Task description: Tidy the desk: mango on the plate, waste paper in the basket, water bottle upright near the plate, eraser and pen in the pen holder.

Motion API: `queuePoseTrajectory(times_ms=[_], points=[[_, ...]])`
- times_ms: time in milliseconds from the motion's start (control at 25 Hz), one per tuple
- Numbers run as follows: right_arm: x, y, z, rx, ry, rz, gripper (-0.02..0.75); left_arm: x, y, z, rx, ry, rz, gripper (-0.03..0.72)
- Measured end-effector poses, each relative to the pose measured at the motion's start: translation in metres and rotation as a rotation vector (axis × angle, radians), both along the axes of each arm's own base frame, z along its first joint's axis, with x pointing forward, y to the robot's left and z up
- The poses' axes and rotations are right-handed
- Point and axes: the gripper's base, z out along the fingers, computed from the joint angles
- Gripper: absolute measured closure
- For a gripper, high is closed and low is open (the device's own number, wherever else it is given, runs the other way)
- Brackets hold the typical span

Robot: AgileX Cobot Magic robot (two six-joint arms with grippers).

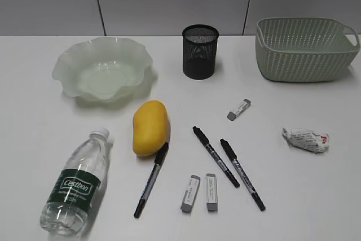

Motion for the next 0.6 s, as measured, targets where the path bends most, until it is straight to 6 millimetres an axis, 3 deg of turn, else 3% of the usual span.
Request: queuePoseTrajectory(times_ms=[600], points=[[0.0,0.0,0.0,0.0,0.0,0.0,0.303,0.0,0.0,0.0,0.0,0.0,0.0,0.452]])
